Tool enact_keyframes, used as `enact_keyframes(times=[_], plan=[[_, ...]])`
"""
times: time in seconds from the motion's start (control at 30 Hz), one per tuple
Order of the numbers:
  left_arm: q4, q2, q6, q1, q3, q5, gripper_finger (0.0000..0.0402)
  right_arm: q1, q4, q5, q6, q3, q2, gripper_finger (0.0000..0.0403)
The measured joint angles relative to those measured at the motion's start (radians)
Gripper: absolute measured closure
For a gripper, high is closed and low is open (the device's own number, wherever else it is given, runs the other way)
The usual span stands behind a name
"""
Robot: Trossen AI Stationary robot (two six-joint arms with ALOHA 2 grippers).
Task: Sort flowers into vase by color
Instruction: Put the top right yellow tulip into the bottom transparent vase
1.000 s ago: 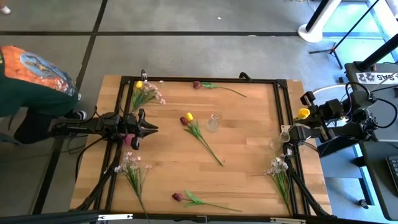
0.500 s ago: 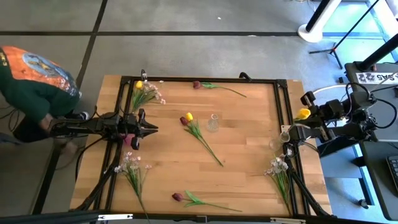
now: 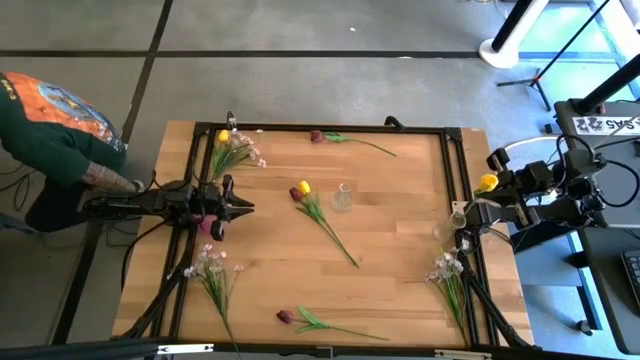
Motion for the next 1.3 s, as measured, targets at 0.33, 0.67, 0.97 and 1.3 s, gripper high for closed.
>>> enact_keyframes(times=[0.33, 0.67, 0.97, 1.3], plan=[[0.000, 0.000, 0.000, 0.000, 0.000, 0.000, 0.0344, 0.000, 0.058, -0.043, 0.060, -0.142, 0.000, 0.0398], [0.000, 0.000, 0.000, 0.000, 0.000, 0.000, 0.0344, 0.000, 0.105, -0.065, 0.080, -0.177, 0.001, 0.0398], [0.000, 0.000, 0.000, 0.000, 0.000, 0.000, 0.0344, 0.000, 0.098, -0.092, 0.094, -0.177, 0.001, 0.0398], [0.000, 0.000, 0.000, 0.000, 0.000, 0.000, 0.0344, 0.000, 0.091, -0.092, 0.104, -0.177, 0.001, 0.0398]])
